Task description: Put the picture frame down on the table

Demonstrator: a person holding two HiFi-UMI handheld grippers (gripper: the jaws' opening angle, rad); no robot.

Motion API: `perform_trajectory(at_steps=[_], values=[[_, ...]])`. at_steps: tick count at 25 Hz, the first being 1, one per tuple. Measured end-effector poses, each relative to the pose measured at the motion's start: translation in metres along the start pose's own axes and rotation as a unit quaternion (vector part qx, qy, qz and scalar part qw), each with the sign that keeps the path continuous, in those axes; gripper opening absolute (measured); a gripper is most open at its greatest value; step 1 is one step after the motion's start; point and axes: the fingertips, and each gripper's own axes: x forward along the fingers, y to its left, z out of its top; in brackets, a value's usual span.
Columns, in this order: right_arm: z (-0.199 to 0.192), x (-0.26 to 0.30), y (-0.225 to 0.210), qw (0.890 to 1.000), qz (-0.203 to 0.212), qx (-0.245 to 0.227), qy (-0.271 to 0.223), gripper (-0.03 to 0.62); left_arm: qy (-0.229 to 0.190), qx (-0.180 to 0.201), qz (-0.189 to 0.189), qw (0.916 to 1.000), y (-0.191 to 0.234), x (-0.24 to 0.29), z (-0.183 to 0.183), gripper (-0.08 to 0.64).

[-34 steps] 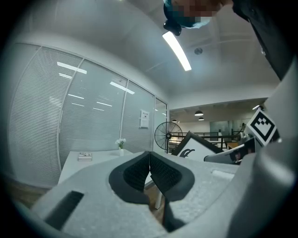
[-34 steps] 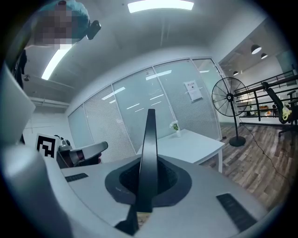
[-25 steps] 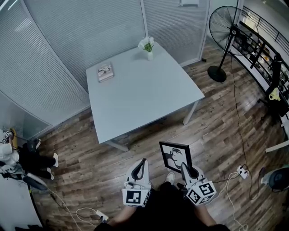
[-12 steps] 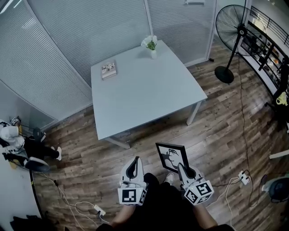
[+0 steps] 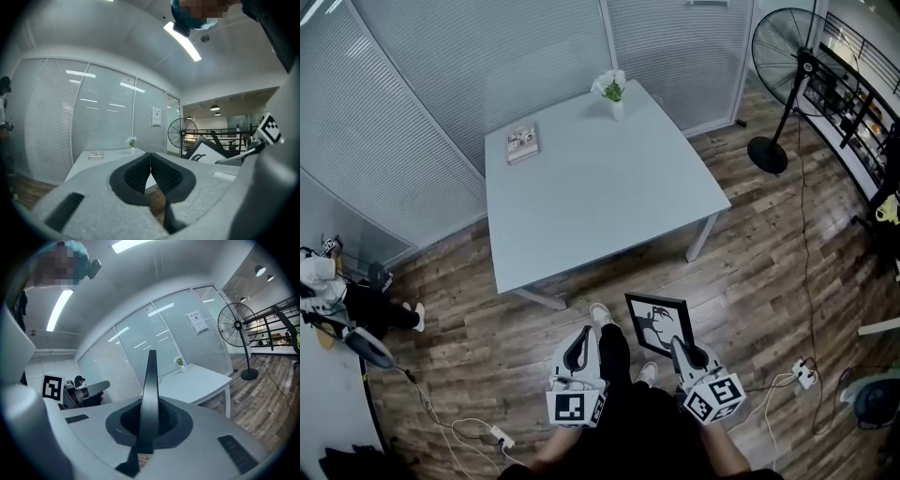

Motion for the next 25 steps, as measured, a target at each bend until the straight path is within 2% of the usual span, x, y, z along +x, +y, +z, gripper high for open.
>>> perform_trajectory(at_steps=[9, 16, 25], values=[[0.015, 0.054, -0.020, 1.000, 0.003, 0.002, 0.012, 0.018, 0.001, -0.005, -0.004, 1.0000, 0.024, 0.060, 0.000, 0.017], [0.048, 0.133, -0.047, 1.000, -0.014, 0.004, 0.018, 0.018, 0.009, -0.011, -0.009, 0.9999, 0.073, 0.137, 0.006, 0.017], [0.100, 0.243, -0.071, 0.999, -0.045, 0.011, 0.019, 0.018, 0.003, -0.015, -0.041, 0.9990, 0.143, 0.251, 0.034, 0.017]])
